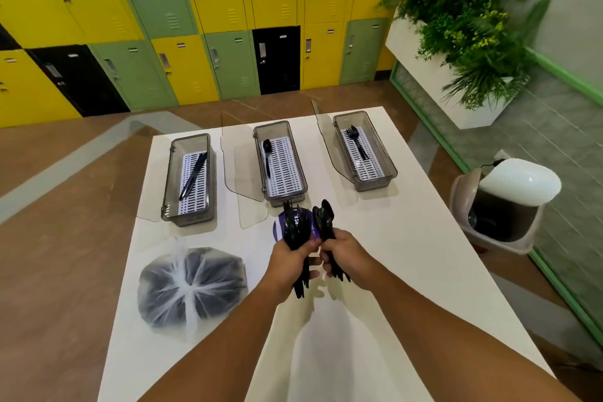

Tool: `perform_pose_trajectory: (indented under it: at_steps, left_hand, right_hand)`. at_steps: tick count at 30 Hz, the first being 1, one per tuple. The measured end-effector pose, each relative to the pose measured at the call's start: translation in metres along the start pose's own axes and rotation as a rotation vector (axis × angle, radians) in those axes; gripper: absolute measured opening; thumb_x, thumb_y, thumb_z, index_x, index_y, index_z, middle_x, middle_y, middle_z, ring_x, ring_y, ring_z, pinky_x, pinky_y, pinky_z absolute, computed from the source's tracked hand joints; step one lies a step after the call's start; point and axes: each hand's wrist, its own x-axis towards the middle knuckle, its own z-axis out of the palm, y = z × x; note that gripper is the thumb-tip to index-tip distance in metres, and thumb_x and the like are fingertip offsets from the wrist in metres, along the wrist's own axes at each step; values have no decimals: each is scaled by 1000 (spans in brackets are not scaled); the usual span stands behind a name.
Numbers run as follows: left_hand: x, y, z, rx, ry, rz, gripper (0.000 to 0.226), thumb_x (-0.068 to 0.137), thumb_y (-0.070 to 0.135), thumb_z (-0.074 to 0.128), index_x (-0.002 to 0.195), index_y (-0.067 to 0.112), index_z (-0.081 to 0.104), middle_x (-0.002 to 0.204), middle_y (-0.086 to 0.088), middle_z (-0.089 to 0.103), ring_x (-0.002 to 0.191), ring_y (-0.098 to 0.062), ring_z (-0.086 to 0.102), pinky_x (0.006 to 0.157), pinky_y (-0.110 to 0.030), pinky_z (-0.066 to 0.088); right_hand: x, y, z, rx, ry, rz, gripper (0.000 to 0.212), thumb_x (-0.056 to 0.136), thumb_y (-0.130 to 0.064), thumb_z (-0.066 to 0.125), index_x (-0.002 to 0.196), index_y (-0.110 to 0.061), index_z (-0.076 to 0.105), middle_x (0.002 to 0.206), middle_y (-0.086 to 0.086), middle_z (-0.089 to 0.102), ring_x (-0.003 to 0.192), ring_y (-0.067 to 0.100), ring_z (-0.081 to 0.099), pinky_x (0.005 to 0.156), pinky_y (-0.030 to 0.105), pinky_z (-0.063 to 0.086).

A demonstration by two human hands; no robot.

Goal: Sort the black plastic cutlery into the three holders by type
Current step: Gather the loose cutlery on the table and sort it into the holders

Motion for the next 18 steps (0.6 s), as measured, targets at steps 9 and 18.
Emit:
perform_pose_trajectory:
  at_steps: [9, 18]
  left_hand:
    - [-18, 0, -28, -77, 140, 75, 24, 96, 24, 67, 117, 13, 68, 105, -10, 77, 92, -30, 75, 69, -39, 59]
    - [-24, 3, -45, -42, 97, 104, 27, 91, 26, 73, 111, 9, 69, 90, -16, 77, 68, -27, 70, 66, -37, 55]
  right_hand:
    - [-20, -1, 39, -171, -137, -4, 24, 102, -26, 49, 110, -5, 58, 63, 8, 47, 47, 21, 49, 47, 29, 46]
    - [-29, -13, 61, -284, -192, 6, 23, 102, -30, 47, 113, -14, 57, 67, 7, 51, 53, 21, 54, 52, 33, 51]
